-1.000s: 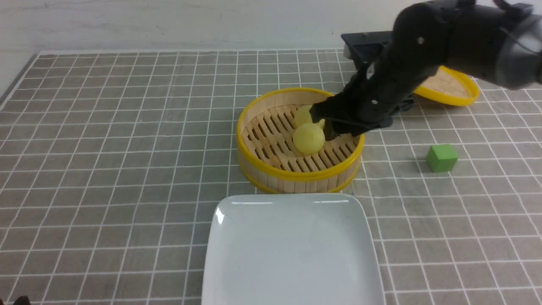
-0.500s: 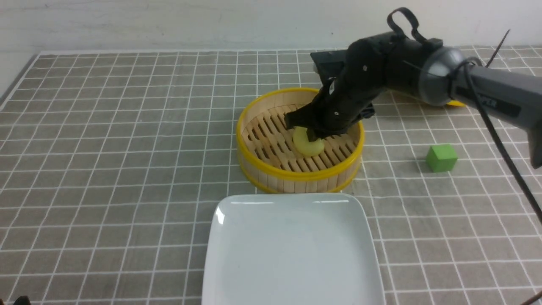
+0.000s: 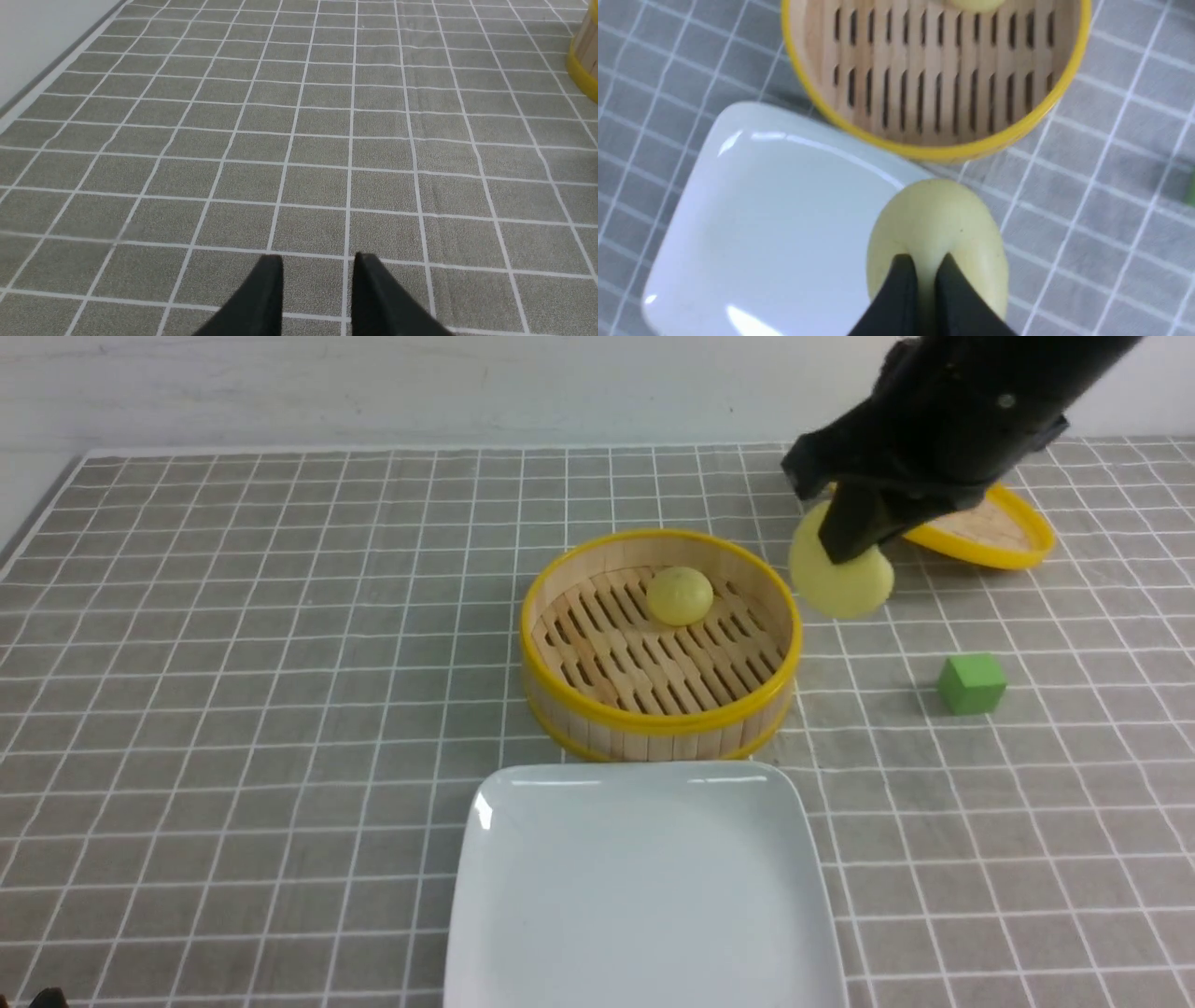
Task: Put the steamed buns into the plate on the grey tablecloth.
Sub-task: 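Move the steamed bun from the bamboo steamer onto the white plate with the right gripper, then reach toward a bun in the bamboo steamer with the right gripper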
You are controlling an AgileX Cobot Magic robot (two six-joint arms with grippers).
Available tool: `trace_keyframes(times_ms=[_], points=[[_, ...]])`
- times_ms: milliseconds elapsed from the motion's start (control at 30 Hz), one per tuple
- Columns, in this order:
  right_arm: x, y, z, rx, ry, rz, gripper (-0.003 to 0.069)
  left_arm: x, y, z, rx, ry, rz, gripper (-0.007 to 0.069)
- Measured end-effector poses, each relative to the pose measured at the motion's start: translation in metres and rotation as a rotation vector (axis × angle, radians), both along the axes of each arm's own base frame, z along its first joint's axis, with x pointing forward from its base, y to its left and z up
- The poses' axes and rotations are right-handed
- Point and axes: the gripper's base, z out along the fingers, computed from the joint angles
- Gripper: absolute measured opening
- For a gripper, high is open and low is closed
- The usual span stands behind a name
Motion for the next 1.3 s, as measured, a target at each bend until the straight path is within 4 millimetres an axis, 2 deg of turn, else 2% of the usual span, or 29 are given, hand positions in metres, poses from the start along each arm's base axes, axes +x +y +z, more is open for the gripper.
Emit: trace_keyframes(times_ms=[67, 133, 167, 200, 267, 300, 333, 433, 633, 700, 800, 867, 933, 1000, 1033, 1067, 1133, 1233, 1300], points=[[-0.013, 0.005, -0.010, 0.014, 0.053, 0.039, 0.0020, 0.000, 0.000, 0.000, 0.000, 0.000, 0.000, 0.0241], [-0.041, 0.022, -0.050, 0.000, 0.202, 0.146, 0.0020, 0.000, 0.000, 0.000, 0.000, 0.000, 0.000, 0.0241], [-0.045, 0.025, -0.057, -0.007, 0.221, 0.159, 0.0020, 0.000, 0.000, 0.000, 0.000, 0.000, 0.000, 0.0241], [-0.058, 0.037, -0.081, -0.002, 0.263, 0.202, 0.0020, 0.000, 0.000, 0.000, 0.000, 0.000, 0.000, 0.0241], [-0.071, 0.051, -0.111, -0.013, 0.286, 0.239, 0.0020, 0.000, 0.000, 0.000, 0.000, 0.000, 0.000, 0.0241], [-0.071, 0.053, -0.114, -0.014, 0.287, 0.242, 0.0020, 0.000, 0.000, 0.000, 0.000, 0.000, 0.000, 0.0241], [-0.074, 0.061, -0.133, -0.021, 0.277, 0.247, 0.0022, 0.000, 0.000, 0.000, 0.000, 0.000, 0.000, 0.0241], [-0.066, 0.074, -0.158, -0.017, 0.236, 0.225, 0.0023, 0.000, 0.000, 0.000, 0.000, 0.000, 0.000, 0.0241], [-0.044, 0.082, -0.192, -0.058, 0.128, 0.202, 0.0054, 0.000, 0.000, 0.000, 0.000, 0.000, 0.000, 0.0241], [-0.038, 0.084, -0.200, -0.076, 0.102, 0.206, 0.0099, 0.000, 0.000, 0.000, 0.000, 0.000, 0.000, 0.0241], [-0.034, 0.086, -0.195, -0.079, 0.077, 0.212, 0.0221, 0.000, 0.000, 0.000, 0.000, 0.000, 0.000, 0.0241], [-0.029, 0.089, -0.186, -0.091, 0.054, 0.223, 0.0330, 0.000, 0.000, 0.000, 0.000, 0.000, 0.000, 0.0241], [-0.025, 0.090, -0.179, -0.100, 0.032, 0.230, 0.0385, 0.000, 0.000, 0.000, 0.000, 0.000, 0.000, 0.0241], [-0.016, 0.093, -0.157, -0.128, -0.044, 0.257, 0.0486, 0.000, 0.000, 0.000, 0.000, 0.000, 0.000, 0.0241], [-0.014, 0.093, -0.156, -0.130, -0.051, 0.258, 0.0486, 0.000, 0.000, 0.000, 0.000, 0.000, 0.000, 0.0241], [-0.005, 0.093, -0.140, -0.145, -0.116, 0.249, 0.0531, 0.000, 0.000, 0.000, 0.000, 0.000, 0.000, 0.0241], [0.010, 0.090, -0.122, -0.144, -0.189, 0.196, 0.0557, 0.000, 0.000, 0.000, 0.000, 0.000, 0.000, 0.0241], [0.038, 0.078, -0.101, -0.120, -0.264, 0.062, 0.0561, 0.000, 0.000, 0.000, 0.000, 0.000, 0.000, 0.0241], [0.059, 0.070, -0.096, -0.092, -0.291, -0.027, 0.0554, 0.000, 0.000, 0.000, 0.000, 0.000, 0.000, 0.0241]])
